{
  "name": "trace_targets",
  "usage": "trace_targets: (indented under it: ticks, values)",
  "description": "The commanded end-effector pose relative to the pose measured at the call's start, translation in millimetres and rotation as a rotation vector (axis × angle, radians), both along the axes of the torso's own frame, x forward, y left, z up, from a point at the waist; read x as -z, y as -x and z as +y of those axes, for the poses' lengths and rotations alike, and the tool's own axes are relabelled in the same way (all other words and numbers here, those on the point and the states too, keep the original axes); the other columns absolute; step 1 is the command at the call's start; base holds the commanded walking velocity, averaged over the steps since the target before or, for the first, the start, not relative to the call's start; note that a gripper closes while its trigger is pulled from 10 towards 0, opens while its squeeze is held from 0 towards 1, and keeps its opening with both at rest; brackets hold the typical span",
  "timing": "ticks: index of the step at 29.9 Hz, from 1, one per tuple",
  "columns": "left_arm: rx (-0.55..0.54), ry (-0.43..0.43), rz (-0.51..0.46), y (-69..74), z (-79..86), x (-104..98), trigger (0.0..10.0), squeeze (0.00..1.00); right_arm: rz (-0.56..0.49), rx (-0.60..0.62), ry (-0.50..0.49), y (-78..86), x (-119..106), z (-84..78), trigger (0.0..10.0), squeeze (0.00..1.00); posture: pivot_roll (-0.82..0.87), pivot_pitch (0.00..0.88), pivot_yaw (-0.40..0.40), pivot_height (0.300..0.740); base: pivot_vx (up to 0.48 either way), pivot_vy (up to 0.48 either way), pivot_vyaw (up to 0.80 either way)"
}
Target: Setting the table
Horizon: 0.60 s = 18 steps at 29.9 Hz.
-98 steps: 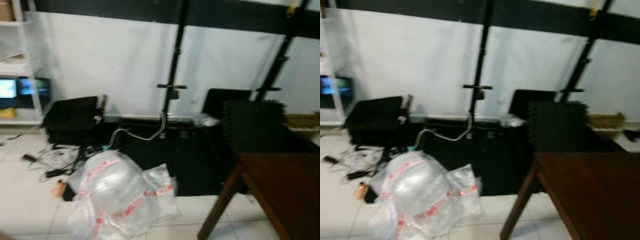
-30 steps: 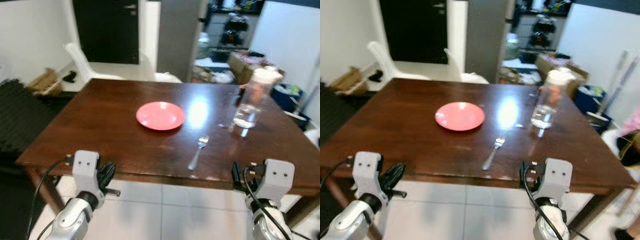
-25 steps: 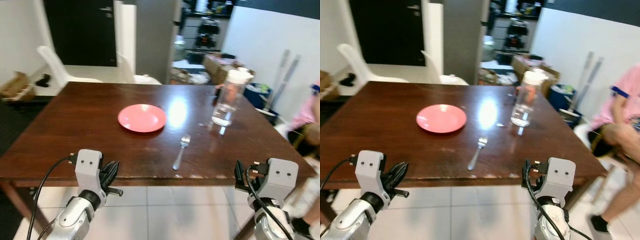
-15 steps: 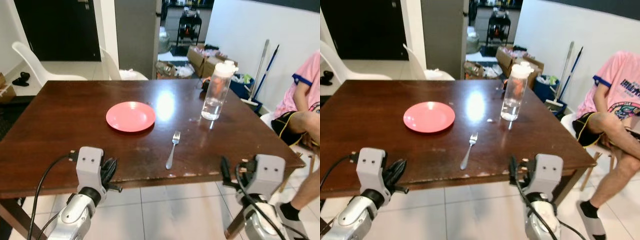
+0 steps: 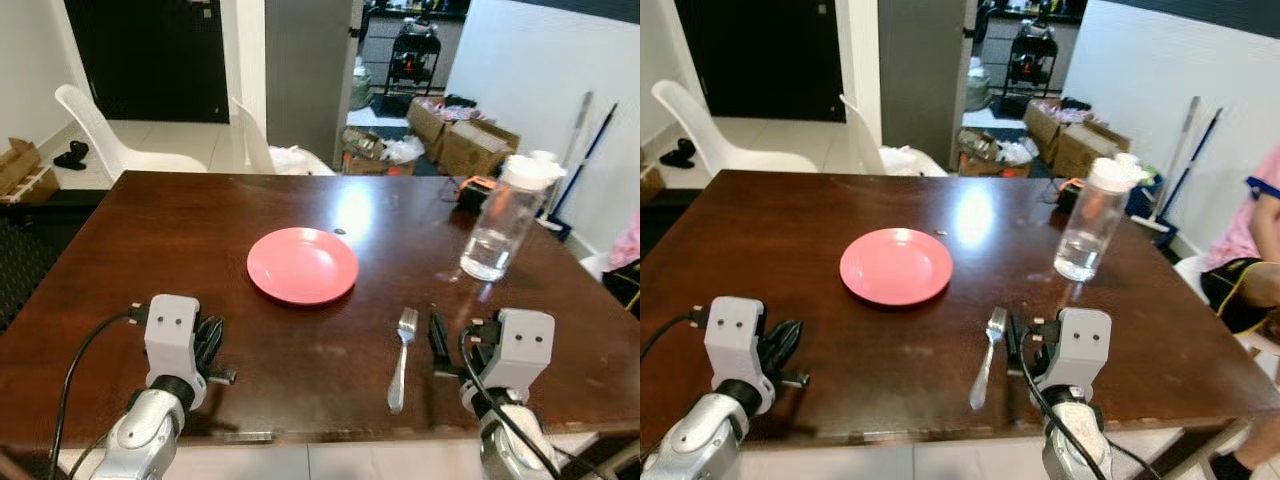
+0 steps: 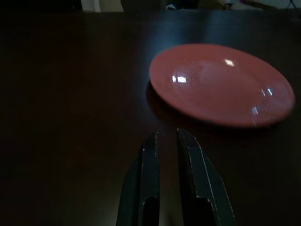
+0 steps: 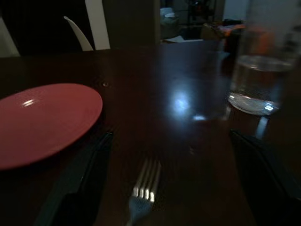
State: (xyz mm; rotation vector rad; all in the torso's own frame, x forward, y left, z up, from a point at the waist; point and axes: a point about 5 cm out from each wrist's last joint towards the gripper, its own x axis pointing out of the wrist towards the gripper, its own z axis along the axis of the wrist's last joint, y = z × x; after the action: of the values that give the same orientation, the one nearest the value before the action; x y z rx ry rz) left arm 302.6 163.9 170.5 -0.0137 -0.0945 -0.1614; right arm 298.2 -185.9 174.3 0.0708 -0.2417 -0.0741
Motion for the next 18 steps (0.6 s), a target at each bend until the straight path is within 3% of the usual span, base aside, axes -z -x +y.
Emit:
trace_targets:
  ticks: [1,5,10,18]
  values:
    - [0.023,0.001,0.025,2.5,-4.1,5,10.0,0.0,0.052,0.014,-0.005,1.8,10,-3.3,10.0,0.0,0.01,0.119,0.05,0.74,0.0,0.0,0.0]
    - [0.046,-0.003,0.031,3.5,-5.6,7,10.0,0.0,0.102,0.039,0.008,2.8,17,-2.6,10.0,0.0,0.01,0.119,0.049,0.74,0.0,0.0,0.0]
    - [0.122,-0.044,0.084,6.3,-9.3,16,10.0,0.0,0.223,0.157,0.038,5.8,25,-6.1,10.0,0.0,0.01,0.124,0.047,0.74,0.0,0.0,0.0]
    - [0.185,-0.079,0.131,9.2,-12.1,24,10.0,0.0,0.262,0.15,0.024,13.4,22,6.8,10.0,0.0,0.0,0.134,0.049,0.74,0.0,0.0,0.0]
